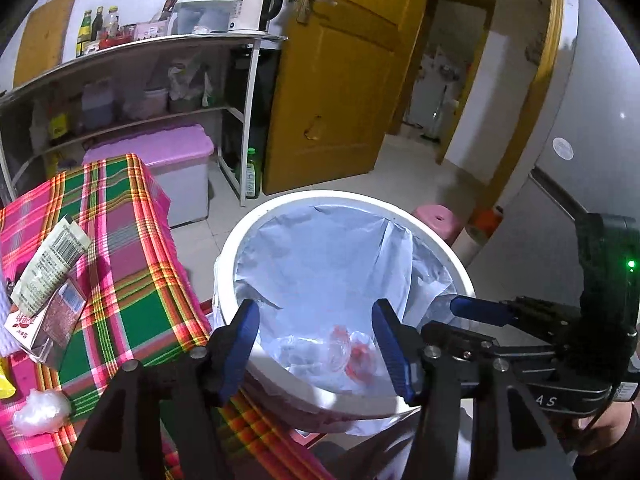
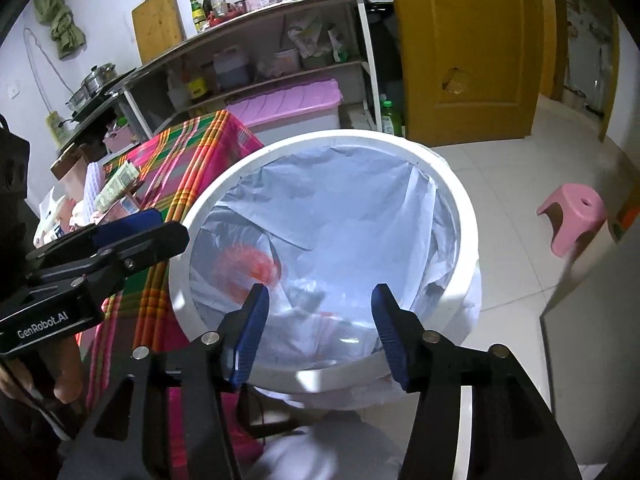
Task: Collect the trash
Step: 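Withdraw both tools from the bin back toward the table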
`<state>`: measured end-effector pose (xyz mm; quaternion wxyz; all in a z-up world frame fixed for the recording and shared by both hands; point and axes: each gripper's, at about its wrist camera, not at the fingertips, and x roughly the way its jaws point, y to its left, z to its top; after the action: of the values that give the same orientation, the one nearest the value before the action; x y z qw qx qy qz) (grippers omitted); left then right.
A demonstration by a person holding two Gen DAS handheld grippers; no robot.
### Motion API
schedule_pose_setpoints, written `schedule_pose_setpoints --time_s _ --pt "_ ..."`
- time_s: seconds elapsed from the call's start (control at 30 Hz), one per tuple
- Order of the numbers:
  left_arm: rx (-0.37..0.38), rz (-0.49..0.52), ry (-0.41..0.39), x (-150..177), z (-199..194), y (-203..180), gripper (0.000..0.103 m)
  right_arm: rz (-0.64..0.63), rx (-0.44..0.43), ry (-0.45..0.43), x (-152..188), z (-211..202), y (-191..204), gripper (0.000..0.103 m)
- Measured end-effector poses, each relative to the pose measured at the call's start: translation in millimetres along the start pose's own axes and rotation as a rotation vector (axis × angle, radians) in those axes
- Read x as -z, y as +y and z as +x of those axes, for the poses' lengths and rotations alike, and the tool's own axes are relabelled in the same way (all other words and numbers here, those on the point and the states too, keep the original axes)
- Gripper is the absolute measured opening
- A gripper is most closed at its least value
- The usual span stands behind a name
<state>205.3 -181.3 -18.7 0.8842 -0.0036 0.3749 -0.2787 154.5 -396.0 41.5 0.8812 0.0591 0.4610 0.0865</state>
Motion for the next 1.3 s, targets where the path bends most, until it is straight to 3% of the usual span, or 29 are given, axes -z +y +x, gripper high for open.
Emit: schedule_pose_setpoints --time_s 0.4,1.3 --pt "-0.038 -0.06 -0.025 12.4 -30.6 11.0 0.058 -0.007 -0.024 -0.05 -0.4 -16.7 10.8 0.054" --pt "-0.251 -0.189 -0.177 92.3 -180.0 39.1 0.058 -0.21 -0.18 -0.08 47.9 -64.3 125.7 0.054"
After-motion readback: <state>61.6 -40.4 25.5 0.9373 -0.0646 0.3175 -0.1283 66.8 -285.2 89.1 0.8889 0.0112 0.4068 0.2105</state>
